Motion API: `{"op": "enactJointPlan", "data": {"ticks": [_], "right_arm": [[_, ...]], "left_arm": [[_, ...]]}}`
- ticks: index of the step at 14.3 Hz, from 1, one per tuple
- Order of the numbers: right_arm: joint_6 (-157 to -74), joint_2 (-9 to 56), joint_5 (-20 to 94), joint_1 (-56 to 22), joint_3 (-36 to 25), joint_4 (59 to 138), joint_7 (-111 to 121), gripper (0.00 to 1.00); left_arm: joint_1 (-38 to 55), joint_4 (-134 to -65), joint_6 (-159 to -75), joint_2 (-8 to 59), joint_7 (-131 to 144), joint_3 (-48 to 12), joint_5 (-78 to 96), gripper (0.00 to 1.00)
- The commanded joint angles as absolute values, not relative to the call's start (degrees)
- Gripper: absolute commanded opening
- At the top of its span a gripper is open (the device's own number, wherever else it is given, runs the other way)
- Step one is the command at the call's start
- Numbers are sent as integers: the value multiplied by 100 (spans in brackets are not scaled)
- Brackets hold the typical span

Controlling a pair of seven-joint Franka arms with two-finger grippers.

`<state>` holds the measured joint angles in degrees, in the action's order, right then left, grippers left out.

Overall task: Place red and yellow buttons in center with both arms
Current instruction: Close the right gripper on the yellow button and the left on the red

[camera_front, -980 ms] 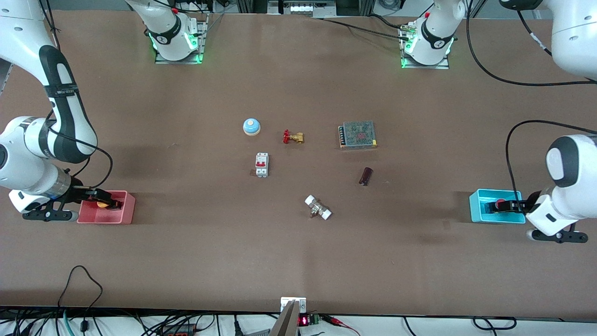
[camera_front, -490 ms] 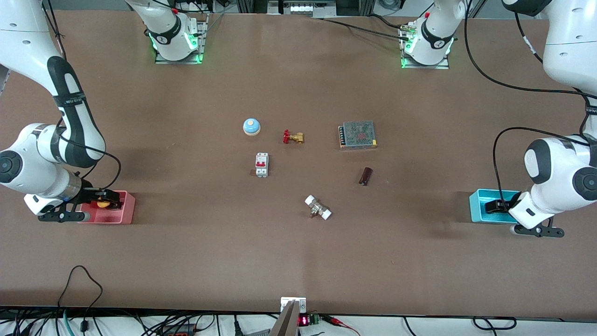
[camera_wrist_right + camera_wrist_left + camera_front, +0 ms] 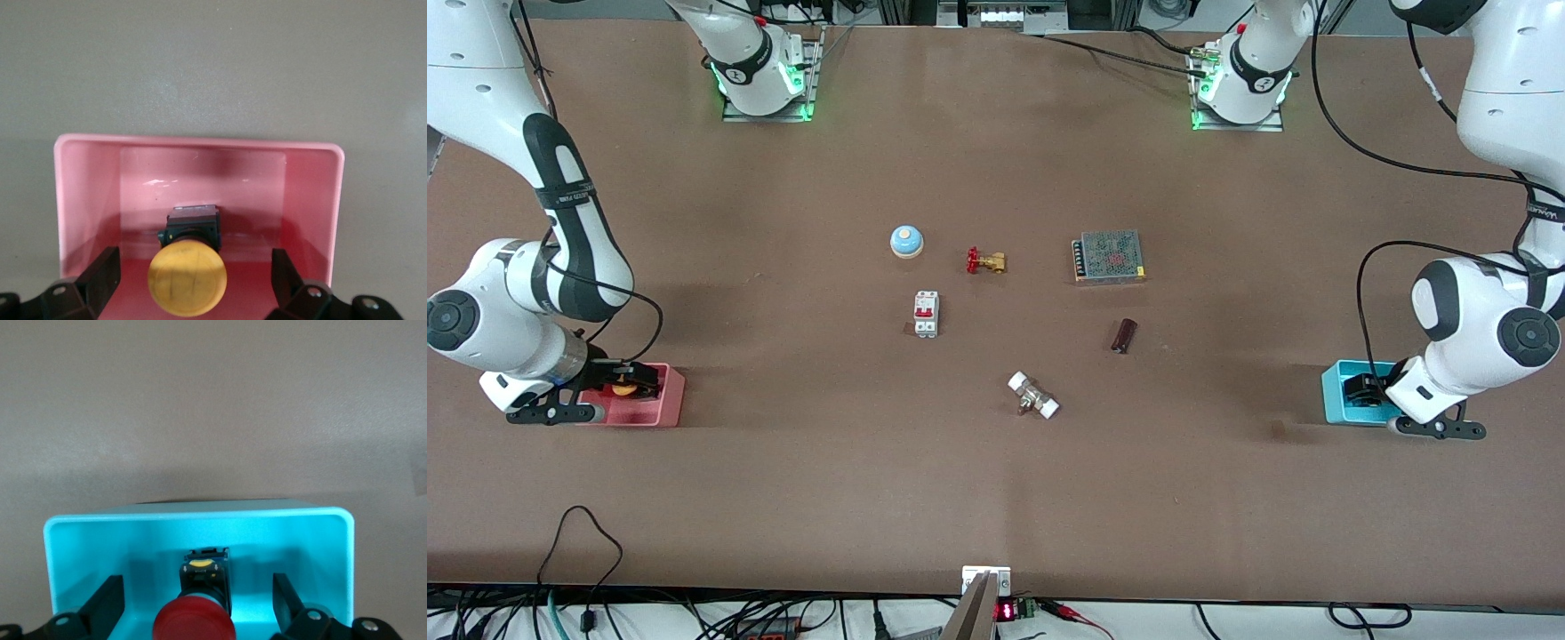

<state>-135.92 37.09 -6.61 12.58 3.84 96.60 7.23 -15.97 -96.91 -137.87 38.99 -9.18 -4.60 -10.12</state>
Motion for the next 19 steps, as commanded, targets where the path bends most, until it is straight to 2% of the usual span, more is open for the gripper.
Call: {"op": "enactJointPlan", "data": {"ticks": [1,3,5,8,10,14,17,19], "right_arm": [[-13702,3814,-738,1336,457,9580,800,100],[-13702,3832,-729,1336,457,9580,791,100],[-13702,3832,-729,1362,457,9580,791,99],[-13702,3858,-721,1362,457,9580,791,75],[-13702,3858,-729,1371,457,9580,800,63],[-13702,3850,-721,1371,457,9580,896,43],[-13693,3850,-721,1371,457,9580,923,41],[-13615,3771,-721,1397,457,9580,1054,40]], "left_arm": [[-1679,-9791,-13878,3867,-1011,-518,-1055,95],[-1679,-9782,-13878,3920,-1002,-519,-1055,92],[-1696,-9782,-13878,3929,-1002,-536,-1011,86],[-1688,-9756,-13878,3929,-976,-536,-722,80],[-1679,-9703,-13878,3929,-993,-536,-694,80],[-1687,-9703,-13887,3981,-1011,-536,-686,80],[-1687,-9694,-13887,3981,-1002,-536,-686,77],[-1687,-9686,-13896,3990,-1002,-536,-686,65]]}}
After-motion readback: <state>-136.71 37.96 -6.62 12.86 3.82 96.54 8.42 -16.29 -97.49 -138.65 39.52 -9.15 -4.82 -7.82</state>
